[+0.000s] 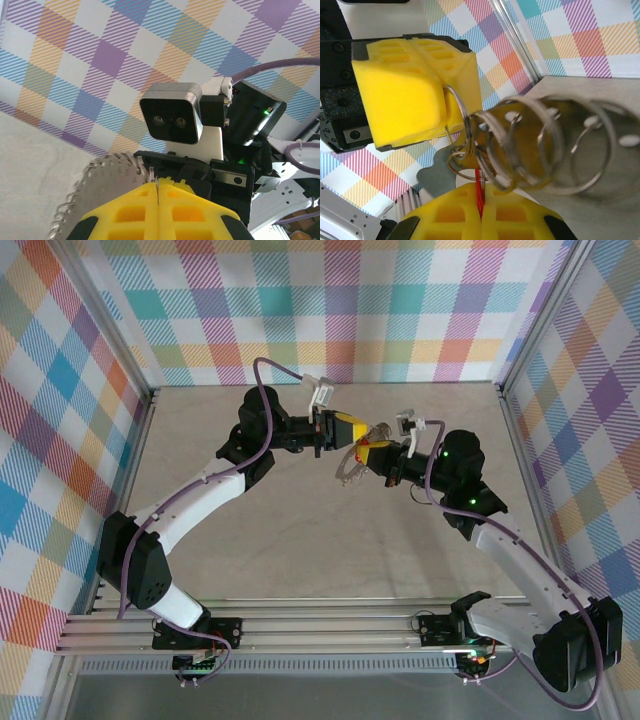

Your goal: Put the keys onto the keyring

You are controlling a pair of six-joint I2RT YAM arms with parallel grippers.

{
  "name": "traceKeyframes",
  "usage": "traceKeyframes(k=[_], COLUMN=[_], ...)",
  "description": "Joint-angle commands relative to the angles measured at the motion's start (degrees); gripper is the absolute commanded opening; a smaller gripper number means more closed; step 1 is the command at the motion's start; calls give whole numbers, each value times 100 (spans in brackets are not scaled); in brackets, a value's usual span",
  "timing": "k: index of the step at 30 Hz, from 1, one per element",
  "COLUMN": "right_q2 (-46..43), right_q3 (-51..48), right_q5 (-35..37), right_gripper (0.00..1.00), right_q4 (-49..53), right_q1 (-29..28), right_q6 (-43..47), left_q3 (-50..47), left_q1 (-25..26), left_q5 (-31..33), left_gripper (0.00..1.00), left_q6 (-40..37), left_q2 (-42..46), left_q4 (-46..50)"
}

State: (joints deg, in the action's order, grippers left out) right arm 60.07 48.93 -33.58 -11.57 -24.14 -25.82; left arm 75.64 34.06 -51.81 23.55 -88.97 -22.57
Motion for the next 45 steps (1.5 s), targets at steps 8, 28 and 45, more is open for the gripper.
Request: traceKeyframes(k=[8,28,45], right_q2=[-380,102,634], right_q3=[349,1780,2368], right_q5=[399,459,-204], right_gripper=[0,0,0], right_q4=[1100,3125,4124], right_q1=[-3,66,193], right_q6=[474,1622,2162], left_q3=[48,-13,-10], left_q1=[-124,-141,-146], left_q5=[-26,-93,-139], left_gripper=[0,0,0], left_q6=[-61,-412,-575], left_q2=[211,310,258], left_q4=[-111,285,455])
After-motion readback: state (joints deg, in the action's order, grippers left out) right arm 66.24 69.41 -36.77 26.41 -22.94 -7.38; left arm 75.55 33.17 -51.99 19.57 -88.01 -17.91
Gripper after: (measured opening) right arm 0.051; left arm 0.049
